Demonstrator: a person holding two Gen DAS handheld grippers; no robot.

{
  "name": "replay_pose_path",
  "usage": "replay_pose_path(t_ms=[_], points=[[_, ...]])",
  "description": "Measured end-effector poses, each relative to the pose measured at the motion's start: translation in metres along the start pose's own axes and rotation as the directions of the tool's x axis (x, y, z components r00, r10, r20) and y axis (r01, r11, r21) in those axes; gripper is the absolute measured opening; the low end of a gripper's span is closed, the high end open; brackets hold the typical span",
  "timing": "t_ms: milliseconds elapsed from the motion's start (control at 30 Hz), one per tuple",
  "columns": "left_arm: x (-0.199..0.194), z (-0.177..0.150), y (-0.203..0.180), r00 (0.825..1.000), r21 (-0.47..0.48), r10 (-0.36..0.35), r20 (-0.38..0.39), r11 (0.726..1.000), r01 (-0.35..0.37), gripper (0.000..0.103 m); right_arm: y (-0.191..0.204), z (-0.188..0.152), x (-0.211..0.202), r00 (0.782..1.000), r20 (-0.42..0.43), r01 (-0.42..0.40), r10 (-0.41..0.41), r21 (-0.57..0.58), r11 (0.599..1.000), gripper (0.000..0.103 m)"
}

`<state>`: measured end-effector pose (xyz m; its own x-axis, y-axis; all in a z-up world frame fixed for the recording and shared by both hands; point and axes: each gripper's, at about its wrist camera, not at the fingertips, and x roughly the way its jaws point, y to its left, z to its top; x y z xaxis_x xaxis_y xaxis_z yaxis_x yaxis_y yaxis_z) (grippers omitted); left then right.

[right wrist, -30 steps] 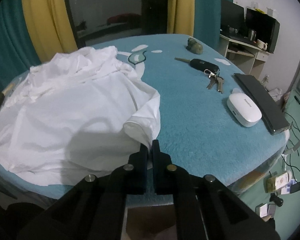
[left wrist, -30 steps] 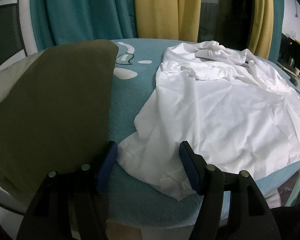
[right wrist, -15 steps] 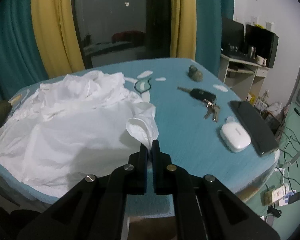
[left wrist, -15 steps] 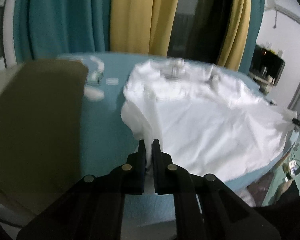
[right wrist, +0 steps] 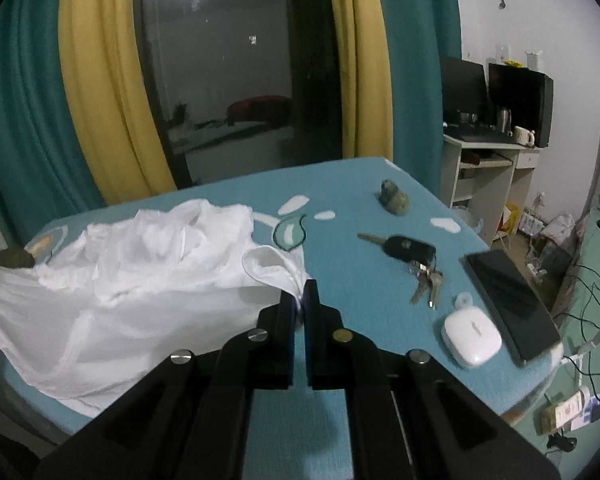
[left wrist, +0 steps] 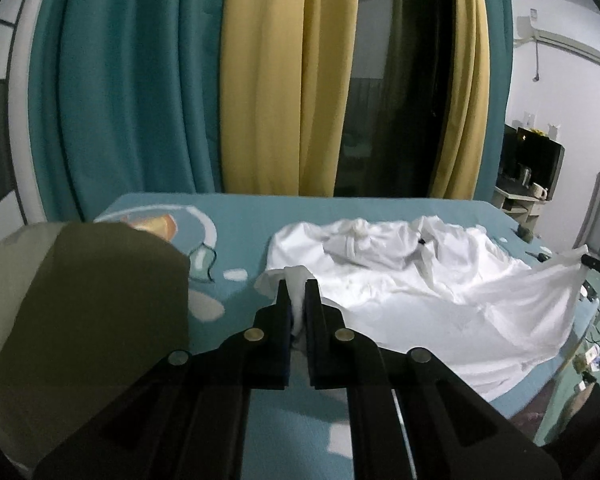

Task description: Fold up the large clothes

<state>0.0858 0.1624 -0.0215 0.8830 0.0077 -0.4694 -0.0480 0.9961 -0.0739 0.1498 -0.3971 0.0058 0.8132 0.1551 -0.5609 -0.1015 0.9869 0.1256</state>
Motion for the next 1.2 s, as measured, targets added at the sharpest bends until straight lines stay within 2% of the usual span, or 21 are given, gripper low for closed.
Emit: replay_pose_path(t_ms=[400,633,833,1000,1133,1200], points=[[0.033,0.049,0.011,0.996,0.032,0.042,0.074,0.998,-0.045,0.006,0.003,0.057,0.041,0.999,0.035,0.002,-0.001,-0.007,1.0,0.003],[0.093,0.079,0.017,0.997,0.043,0.03,0.065,0.999,-0.032,0.006,-0.001,0.082,0.101,1.0,0.007,-0.016,0.015,0.027,1.0,0.003],[0.15,0.095,0.029,1.0,-0.01,0.012,0.026,1.0,-0.011,0.006,-0.007,0.099,0.154,0.998,-0.045,-0.047,0.051,0.094,0.994,0.004],[0.202,0.101,0.037,0.999,-0.053,0.026,-0.026,0.998,-0.028,0.006,-0.005,0.11,0.197,0.993,-0.11,-0.018,0.031,0.111,0.994,0.003],[0.241,0.094,0.042,0.994,-0.086,0.054,-0.099,0.994,-0.062,0.007,0.004,0.111,0.224,0.986,-0.168,0.015,0.0,0.086,0.996,0.004],[0.268,0.085,0.047,0.984,-0.102,0.056,-0.167,0.992,-0.074,0.007,0.008,0.108,0.239,0.979,-0.199,0.043,-0.029,0.063,0.997,0.004]])
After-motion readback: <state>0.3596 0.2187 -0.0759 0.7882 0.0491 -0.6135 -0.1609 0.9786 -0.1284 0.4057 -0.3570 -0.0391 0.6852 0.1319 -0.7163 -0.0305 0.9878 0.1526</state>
